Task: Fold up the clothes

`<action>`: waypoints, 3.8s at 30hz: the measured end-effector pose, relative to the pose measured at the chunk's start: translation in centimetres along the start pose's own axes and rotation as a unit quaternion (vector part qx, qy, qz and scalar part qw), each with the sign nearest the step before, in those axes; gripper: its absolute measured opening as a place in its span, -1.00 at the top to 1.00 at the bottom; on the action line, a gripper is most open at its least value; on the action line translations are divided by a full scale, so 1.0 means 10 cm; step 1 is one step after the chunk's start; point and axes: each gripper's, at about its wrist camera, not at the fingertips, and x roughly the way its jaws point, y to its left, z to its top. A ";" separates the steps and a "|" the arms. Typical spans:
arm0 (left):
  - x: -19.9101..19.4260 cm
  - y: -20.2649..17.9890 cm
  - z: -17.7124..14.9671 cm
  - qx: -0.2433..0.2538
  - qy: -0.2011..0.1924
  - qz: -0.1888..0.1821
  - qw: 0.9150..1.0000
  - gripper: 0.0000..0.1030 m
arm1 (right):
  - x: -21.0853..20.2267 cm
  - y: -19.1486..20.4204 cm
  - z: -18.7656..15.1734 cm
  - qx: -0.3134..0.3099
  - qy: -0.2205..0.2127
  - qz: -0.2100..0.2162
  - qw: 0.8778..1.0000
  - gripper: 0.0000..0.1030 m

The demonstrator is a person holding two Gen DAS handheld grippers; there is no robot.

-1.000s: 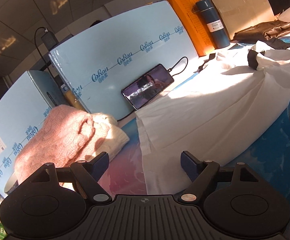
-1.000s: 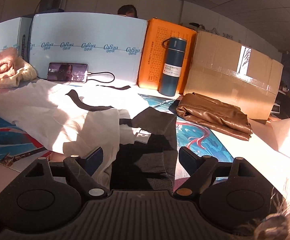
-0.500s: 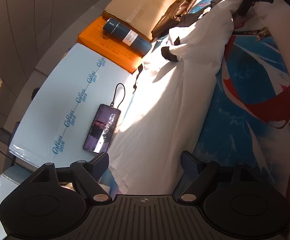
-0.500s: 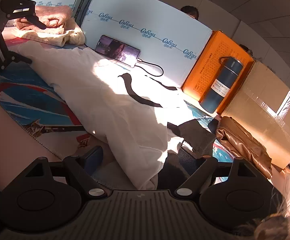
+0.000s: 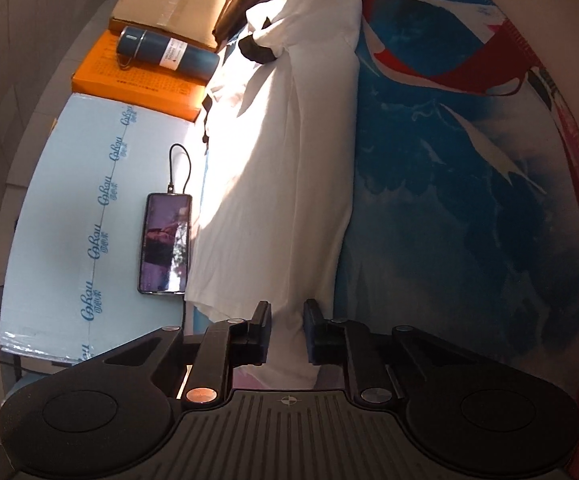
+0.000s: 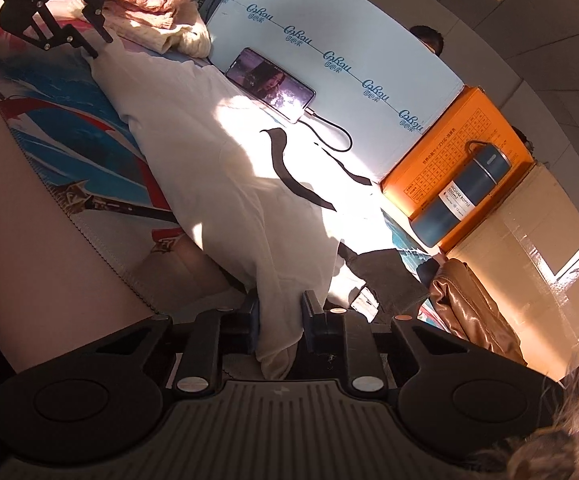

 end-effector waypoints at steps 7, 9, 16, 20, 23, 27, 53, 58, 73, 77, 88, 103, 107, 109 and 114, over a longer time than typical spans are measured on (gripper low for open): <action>-0.14 0.02 -0.03 0.007 0.023 -0.003 1.000 0.73 | -0.02 -0.04 0.01 -0.001 -0.001 0.009 1.000 0.78; -0.17 -0.03 -0.06 0.024 0.050 -0.002 0.998 0.56 | -0.02 -0.03 0.01 -0.004 -0.001 0.010 1.000 0.78; -0.11 -0.05 -0.04 0.092 0.081 0.021 0.992 -0.40 | 0.02 -0.04 0.02 -0.003 -0.003 0.008 1.000 0.78; 0.07 0.01 0.00 0.115 0.068 0.023 0.991 -0.38 | 0.03 -0.04 0.02 0.001 -0.003 0.008 1.000 0.78; 0.18 0.04 0.01 0.116 0.072 -0.008 0.991 0.48 | 0.04 -0.04 0.02 0.001 -0.003 0.009 1.000 0.78; 0.20 0.02 0.04 0.109 0.086 -0.035 0.990 0.91 | 0.02 -0.06 0.03 -0.006 0.007 0.023 1.000 0.84; -0.70 0.26 -0.43 -0.210 0.004 0.059 0.976 -0.54 | -0.52 -0.56 -0.24 0.127 -0.067 0.034 0.989 -0.31; -0.34 0.68 -0.39 -0.357 -0.105 0.098 0.923 -0.69 | -0.22 -0.98 -0.10 0.201 -0.123 0.057 0.970 -0.47; 1.17 1.48 -0.30 -0.503 -0.073 -0.007 0.861 -0.69 | 1.74 -2.21 0.75 0.356 -0.066 0.179 0.915 -0.70; 1.26 1.47 -0.33 -0.469 -0.065 -0.036 0.880 -0.69 | 2.32 -2.20 0.88 0.342 -0.021 0.201 0.918 -0.70; 1.52 1.58 -0.48 -0.452 -0.030 -0.122 0.883 -0.14 | 3.04 -1.97 1.01 0.314 0.010 0.216 0.924 0.26; 1.19 1.52 -0.01 -0.449 -0.169 -0.094 0.872 -0.21 | 1.71 -1.97 1.06 0.272 -0.160 0.197 0.928 0.88; 1.28 1.57 0.40 -0.438 -0.226 -0.117 0.862 -0.40 | 1.33 -1.76 1.02 0.240 -0.188 0.179 0.936 0.88; 1.36 1.56 0.61 -0.418 -0.229 -0.128 0.870 -0.40 | 1.14 -1.64 1.00 0.223 -0.203 0.172 0.938 0.88; 1.18 1.35 0.82 -0.344 -0.244 -0.142 0.895 -0.41 | 0.55 -1.34 0.85 0.174 -0.241 0.151 0.943 0.88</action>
